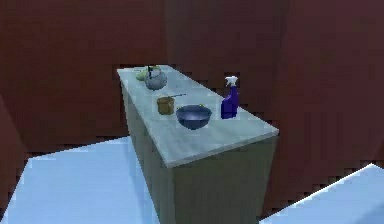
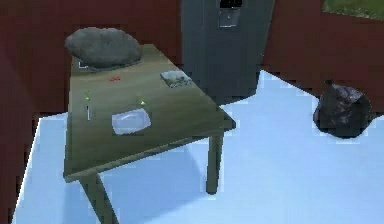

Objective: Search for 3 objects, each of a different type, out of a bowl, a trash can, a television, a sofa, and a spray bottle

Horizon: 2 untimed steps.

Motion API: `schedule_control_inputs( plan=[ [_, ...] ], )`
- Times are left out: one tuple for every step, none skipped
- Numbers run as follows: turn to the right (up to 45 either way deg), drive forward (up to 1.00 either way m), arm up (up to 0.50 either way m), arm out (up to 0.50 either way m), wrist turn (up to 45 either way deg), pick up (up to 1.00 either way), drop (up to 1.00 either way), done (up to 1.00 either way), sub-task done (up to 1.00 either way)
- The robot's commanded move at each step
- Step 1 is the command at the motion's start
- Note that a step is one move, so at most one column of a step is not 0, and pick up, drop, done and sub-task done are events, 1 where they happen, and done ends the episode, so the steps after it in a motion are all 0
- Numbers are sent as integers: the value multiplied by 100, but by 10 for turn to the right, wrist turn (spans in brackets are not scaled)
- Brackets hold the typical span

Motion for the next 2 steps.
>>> schedule_control_inputs(
  plan=[
    [210,0,0,0,0,0,0,0,0],
    [0,15,0,0,0,0,0,0,0]
  ],
)
